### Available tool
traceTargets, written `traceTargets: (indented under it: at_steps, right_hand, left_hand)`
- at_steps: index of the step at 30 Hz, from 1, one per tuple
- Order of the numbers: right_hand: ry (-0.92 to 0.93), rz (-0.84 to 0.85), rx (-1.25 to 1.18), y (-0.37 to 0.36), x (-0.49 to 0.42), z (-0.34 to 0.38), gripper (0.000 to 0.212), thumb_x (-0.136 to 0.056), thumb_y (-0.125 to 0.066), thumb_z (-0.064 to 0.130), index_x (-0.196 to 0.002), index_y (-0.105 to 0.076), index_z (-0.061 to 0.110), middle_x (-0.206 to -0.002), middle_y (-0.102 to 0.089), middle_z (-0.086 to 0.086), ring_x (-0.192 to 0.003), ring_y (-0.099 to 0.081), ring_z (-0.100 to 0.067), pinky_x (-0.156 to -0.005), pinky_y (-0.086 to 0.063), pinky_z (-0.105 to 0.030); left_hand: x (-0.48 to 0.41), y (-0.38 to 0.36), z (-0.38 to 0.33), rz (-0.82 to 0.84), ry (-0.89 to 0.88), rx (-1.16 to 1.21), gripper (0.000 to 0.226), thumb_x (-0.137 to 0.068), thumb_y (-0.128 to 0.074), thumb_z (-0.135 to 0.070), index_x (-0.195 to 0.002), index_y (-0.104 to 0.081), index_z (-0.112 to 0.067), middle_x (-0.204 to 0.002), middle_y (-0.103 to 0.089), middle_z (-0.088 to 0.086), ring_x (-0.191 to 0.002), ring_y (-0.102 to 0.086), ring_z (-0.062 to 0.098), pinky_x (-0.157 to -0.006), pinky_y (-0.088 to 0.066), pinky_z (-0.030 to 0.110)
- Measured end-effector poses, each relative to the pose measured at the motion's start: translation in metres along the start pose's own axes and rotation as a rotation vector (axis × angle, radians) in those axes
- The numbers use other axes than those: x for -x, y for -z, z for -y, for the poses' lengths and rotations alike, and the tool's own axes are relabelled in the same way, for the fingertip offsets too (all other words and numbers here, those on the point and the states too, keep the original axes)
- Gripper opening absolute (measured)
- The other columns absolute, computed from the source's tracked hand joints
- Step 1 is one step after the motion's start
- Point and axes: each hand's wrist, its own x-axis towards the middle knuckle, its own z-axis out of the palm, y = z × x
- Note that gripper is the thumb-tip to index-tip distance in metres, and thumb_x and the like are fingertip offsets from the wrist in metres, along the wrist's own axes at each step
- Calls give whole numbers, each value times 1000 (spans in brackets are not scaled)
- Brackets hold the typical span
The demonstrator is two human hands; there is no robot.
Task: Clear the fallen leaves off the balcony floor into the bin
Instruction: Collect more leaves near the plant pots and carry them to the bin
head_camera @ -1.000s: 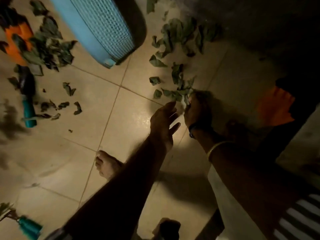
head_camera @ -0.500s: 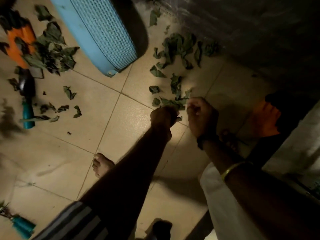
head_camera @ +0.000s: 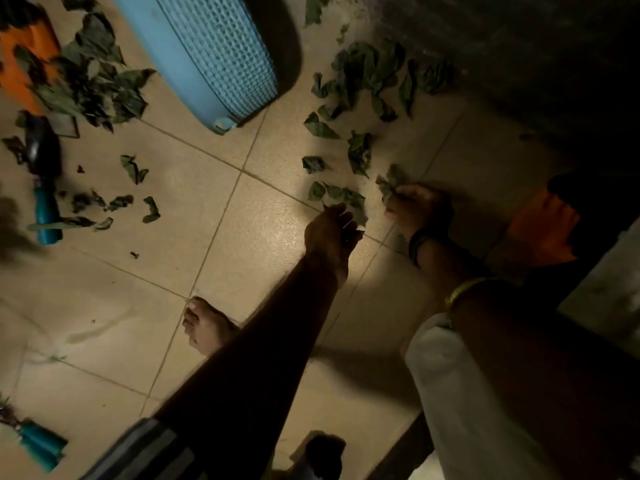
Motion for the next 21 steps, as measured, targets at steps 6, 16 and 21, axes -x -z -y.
traceTargets:
  at_steps: [6,16,21]
  right_hand:
    - [62,257,-15,-4,82,15,18,-85,-71,3,-96,-74,17,-89,-74,-2,-84,-73,-20,-69,-60,-28]
    - [409,176,292,-23,88,30,11,-90,-64,15,-94,-74,17,-95,-71,5,-90,-65,-10,-75,-52,-22]
    - [559,44,688,-52,46,16,32,-90,-65,15,-121,-68,23,-124,-61,-5,-112,-59,-22,-86,-53,-32]
  left_hand:
    - [29,-10,-18,110,-7,-150,22,-99,-52,-25,-97,-67,-10,-82,-70,6,-71,-66,18,-62,-54,28]
    - [27,21,-40,-80,-103,-134,21,-100,-44,-3,-112,-60,4,-90,-68,11,-82,-67,20,-89,-57,42]
    - [13,32,-47,-118,-49,-101,25,-103,-42,-7,-80,-51,-8,-75,-52,7,-65,-55,17,-67,-54,31]
